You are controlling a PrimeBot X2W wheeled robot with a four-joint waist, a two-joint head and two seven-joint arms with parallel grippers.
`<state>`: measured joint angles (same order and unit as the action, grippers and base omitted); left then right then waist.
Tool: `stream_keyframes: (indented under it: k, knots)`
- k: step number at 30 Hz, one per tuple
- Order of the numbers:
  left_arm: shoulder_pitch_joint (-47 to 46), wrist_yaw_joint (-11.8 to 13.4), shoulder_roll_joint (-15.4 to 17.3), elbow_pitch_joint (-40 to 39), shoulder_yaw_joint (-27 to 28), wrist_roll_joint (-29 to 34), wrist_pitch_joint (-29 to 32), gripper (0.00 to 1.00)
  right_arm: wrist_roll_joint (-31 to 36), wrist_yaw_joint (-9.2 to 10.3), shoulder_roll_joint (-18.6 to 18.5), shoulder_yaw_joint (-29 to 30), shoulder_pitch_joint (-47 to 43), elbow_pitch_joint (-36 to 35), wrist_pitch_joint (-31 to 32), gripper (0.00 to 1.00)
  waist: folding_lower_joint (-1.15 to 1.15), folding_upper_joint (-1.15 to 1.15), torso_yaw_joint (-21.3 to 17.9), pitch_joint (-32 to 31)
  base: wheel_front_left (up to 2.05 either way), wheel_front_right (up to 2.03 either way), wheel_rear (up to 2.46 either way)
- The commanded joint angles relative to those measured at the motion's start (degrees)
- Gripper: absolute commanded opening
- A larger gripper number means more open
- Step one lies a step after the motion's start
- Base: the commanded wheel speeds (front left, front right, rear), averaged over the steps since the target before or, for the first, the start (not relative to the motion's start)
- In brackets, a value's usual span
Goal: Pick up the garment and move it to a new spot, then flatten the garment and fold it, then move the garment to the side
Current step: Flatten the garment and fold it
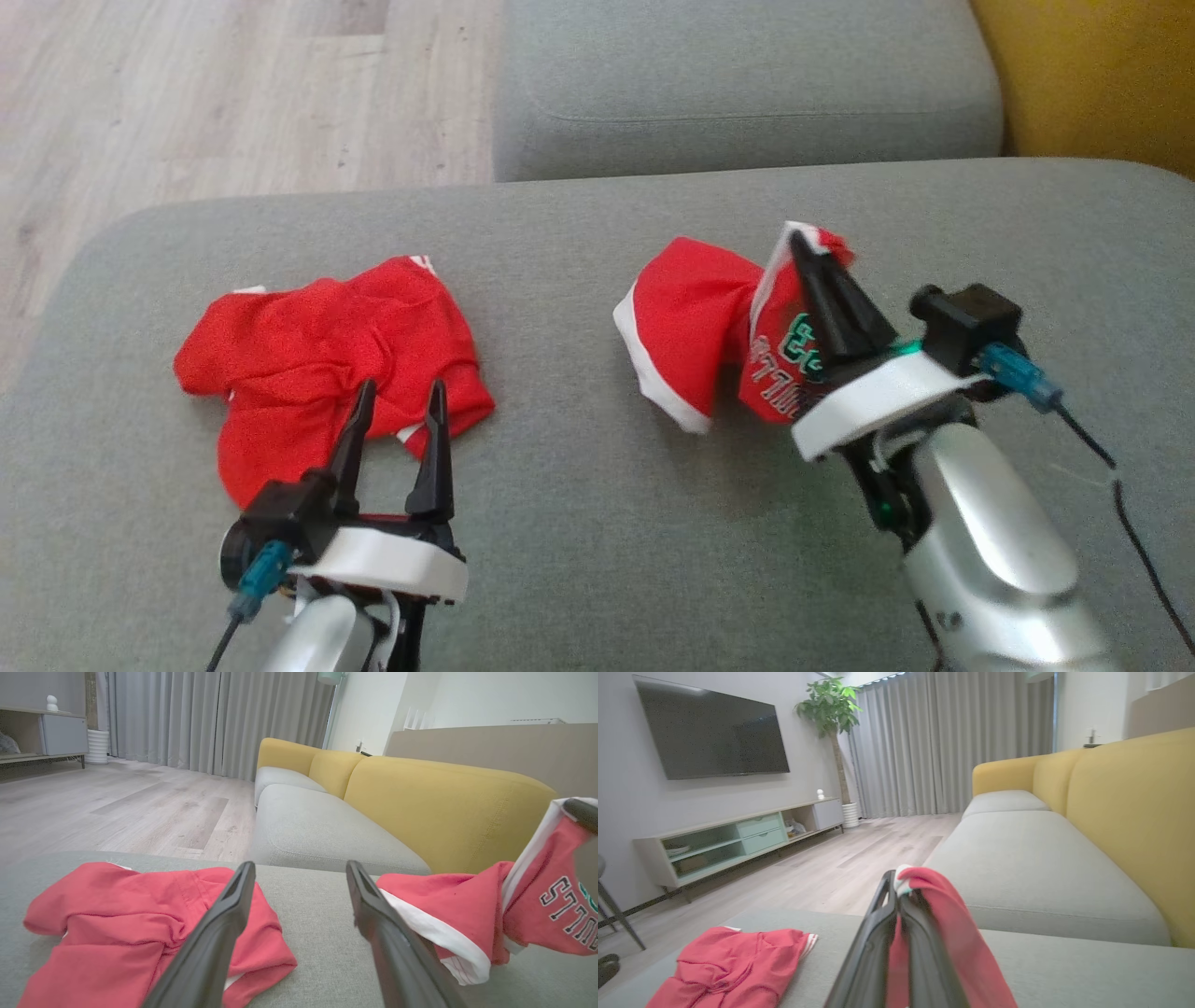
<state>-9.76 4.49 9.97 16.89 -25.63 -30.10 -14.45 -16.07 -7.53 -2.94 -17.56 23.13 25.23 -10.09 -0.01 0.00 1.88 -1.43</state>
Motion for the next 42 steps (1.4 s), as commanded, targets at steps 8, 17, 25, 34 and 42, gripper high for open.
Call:
stream_keyframes:
  k: [8,17,25,34,42]
  knots:
    - [-2.0,-0.6,0.7,-2.3,3.4,1.6,-0.5,1.0,7.5,0.04,0.1,12.9,-10.3,-5.3,4.4,0.0,0.01,0.0,-5.1,0.8,0.0,0.0,0.0]
    - [-3.4,-1.7,-0.5,-2.0,3.3,2.5,-0.5,1.0,15.0,0.04,0.1,27.5,-13.4,-6.9,9.6,0.0,0.01,0.0,-9.6,2.9,0.0,0.0,0.0]
    - [-3.8,-2.7,-1.6,-0.9,3.9,3.3,-0.5,1.0,15.6,0.04,0.1,29.1,-11.2,-6.2,6.9,1.0,0.01,0.0,-9.7,4.0,0.0,0.0,0.0]
    - [-3.1,-3.5,-2.2,-0.4,5.6,4.1,-0.5,1.0,13.7,0.04,0.1,20.7,-13.1,-13.8,-1.6,1.0,0.01,0.0,-8.4,3.6,0.0,0.0,0.0]
    - [-2.5,-4.0,-2.8,0.0,6.2,4.7,-0.5,1.0,12.8,0.04,0.1,13.0,-18.1,-17.9,-3.8,1.0,0.01,0.0,-7.7,2.9,0.0,0.0,0.0]
